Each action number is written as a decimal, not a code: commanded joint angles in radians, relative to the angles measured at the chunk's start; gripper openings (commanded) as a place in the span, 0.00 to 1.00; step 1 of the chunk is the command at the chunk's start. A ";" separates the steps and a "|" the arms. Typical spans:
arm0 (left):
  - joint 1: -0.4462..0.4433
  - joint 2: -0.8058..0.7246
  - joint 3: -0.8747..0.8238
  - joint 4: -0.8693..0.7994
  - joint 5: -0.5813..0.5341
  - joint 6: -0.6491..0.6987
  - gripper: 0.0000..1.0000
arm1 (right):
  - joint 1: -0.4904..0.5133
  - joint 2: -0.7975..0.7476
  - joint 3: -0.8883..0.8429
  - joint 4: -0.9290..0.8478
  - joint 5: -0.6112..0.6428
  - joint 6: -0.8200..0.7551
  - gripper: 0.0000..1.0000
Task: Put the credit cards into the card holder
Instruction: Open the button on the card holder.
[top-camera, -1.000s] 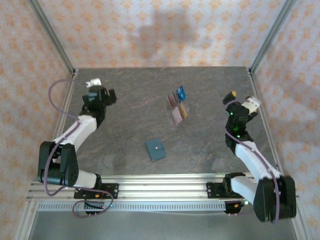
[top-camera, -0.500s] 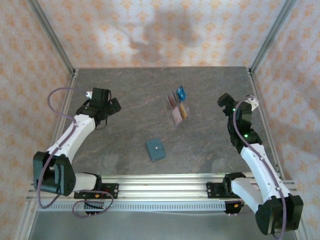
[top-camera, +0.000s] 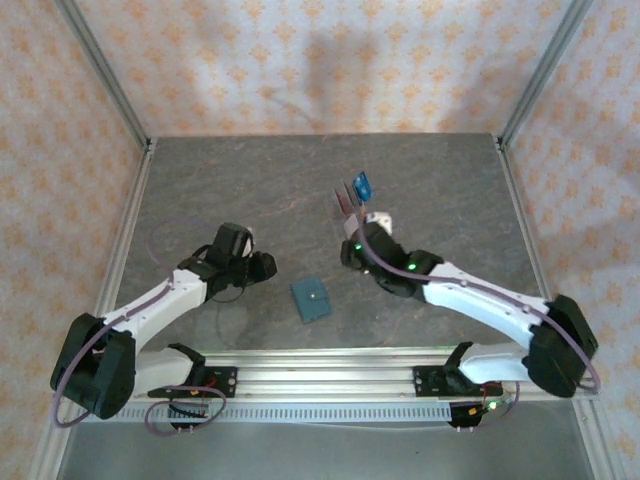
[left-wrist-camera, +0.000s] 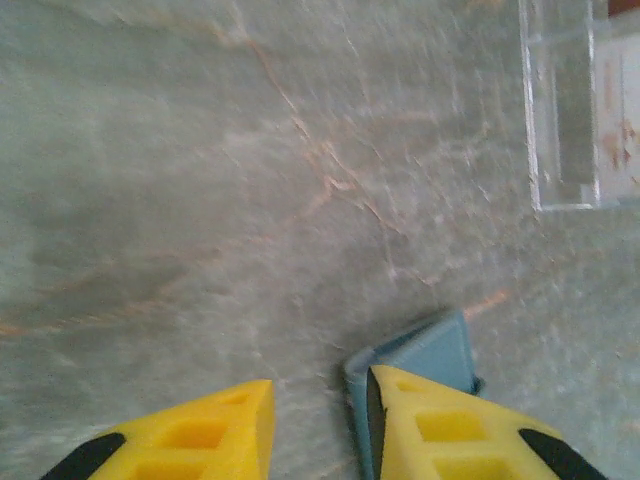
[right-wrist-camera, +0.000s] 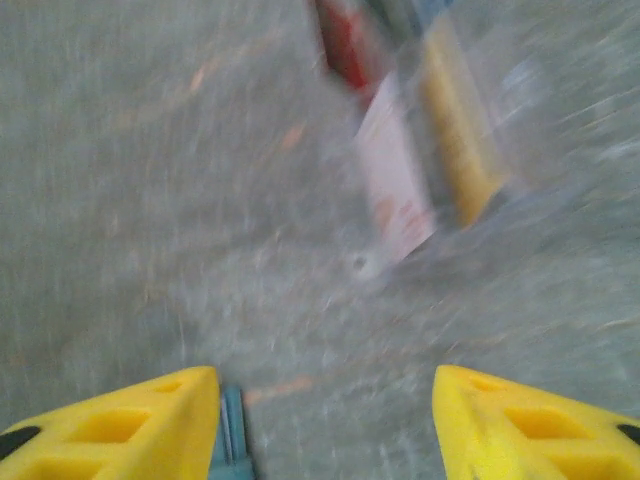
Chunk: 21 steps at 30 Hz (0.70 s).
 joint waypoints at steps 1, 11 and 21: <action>-0.038 0.053 -0.008 0.154 0.104 -0.047 0.27 | 0.063 0.092 0.026 0.028 -0.055 0.001 0.52; -0.137 0.219 0.036 0.202 0.085 -0.059 0.20 | 0.152 0.292 0.092 0.078 -0.160 -0.022 0.44; -0.153 0.240 -0.016 0.202 0.026 -0.061 0.15 | 0.181 0.405 0.154 0.055 -0.215 -0.058 0.37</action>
